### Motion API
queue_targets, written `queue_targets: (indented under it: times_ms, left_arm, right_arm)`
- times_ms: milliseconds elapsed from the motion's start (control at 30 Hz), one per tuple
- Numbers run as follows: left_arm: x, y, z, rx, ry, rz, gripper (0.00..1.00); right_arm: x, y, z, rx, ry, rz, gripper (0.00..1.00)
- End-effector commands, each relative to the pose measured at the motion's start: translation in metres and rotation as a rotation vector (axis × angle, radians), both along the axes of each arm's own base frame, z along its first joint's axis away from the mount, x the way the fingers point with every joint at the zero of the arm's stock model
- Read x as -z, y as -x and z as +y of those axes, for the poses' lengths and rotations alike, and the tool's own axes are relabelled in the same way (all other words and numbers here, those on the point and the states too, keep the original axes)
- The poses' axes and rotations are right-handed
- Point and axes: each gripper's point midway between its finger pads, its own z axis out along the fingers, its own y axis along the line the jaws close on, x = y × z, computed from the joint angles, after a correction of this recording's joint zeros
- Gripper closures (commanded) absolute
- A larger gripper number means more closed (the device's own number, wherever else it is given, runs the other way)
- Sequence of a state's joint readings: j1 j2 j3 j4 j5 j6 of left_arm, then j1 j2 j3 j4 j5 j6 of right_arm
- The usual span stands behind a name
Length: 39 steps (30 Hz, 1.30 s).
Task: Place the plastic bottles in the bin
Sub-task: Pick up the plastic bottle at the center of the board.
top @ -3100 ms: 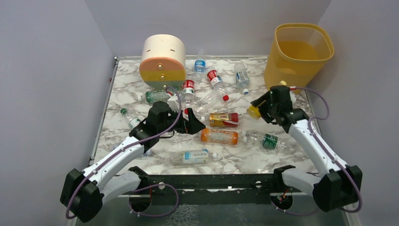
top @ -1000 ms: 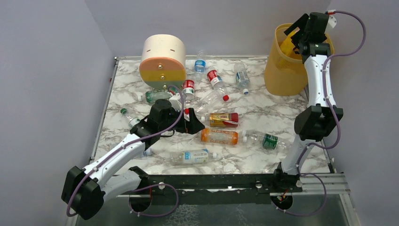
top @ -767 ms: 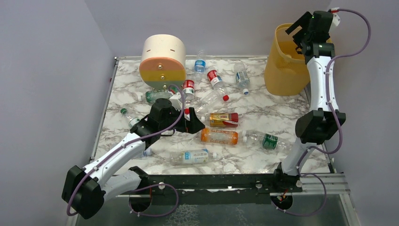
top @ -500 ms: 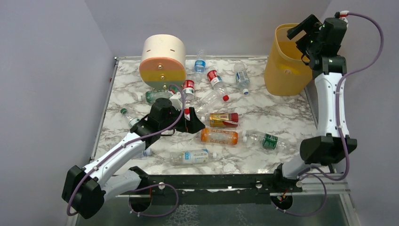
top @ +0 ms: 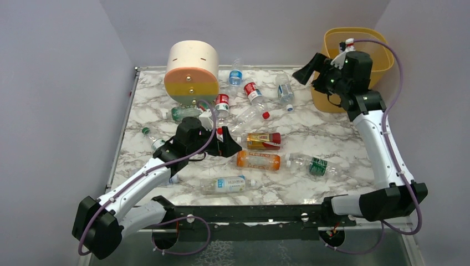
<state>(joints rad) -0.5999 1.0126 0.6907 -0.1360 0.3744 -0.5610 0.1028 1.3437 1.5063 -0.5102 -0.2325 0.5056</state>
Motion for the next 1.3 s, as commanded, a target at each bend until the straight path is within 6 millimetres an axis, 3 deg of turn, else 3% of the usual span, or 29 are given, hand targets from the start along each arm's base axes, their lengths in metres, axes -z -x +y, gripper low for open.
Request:
queue_targets:
  times_ms: [0, 267, 467, 633, 767, 967, 1100, 1267]
  left_arm:
    - [-0.001, 0.001, -0.003, -0.002, 0.045, -0.025, 0.01]
    - [0.03, 0.002, 0.002, -0.022, -0.027, 0.054, 0.01]
    - [0.026, 0.006, 0.016, -0.091, -0.019, 0.033, 0.01]
    - [0.023, 0.018, 0.014, -0.072, 0.024, 0.076, 0.01]
    - [0.014, 0.025, 0.016, -0.078, 0.044, 0.09, 0.01]
    - [-0.02, 0.024, 0.035, -0.175, 0.054, 0.035, 0.01]
    - [-0.04, 0.029, 0.054, -0.262, 0.081, 0.0, 0.01]
    - [-0.046, 0.04, 0.077, -0.349, 0.072, -0.004, 0.01]
  right_arm:
    - [0.021, 0.036, 0.049, -0.205, 0.015, 0.012, 0.0]
    - [0.118, 0.087, 0.118, -0.369, 0.076, 0.187, 0.0]
    - [0.171, 0.119, 0.142, -0.428, 0.173, 0.272, 0.0]
    - [0.206, 0.149, 0.15, -0.469, 0.274, 0.318, 0.03]
    - [0.216, 0.18, 0.174, -0.594, 0.321, 0.297, 0.05]
    - [0.235, 0.22, 0.208, -0.798, 0.376, 0.236, 0.06]
    - [0.249, 0.235, 0.226, -0.884, 0.386, 0.179, 0.06]
    - [0.257, 0.242, 0.248, -0.95, 0.393, 0.115, 0.06]
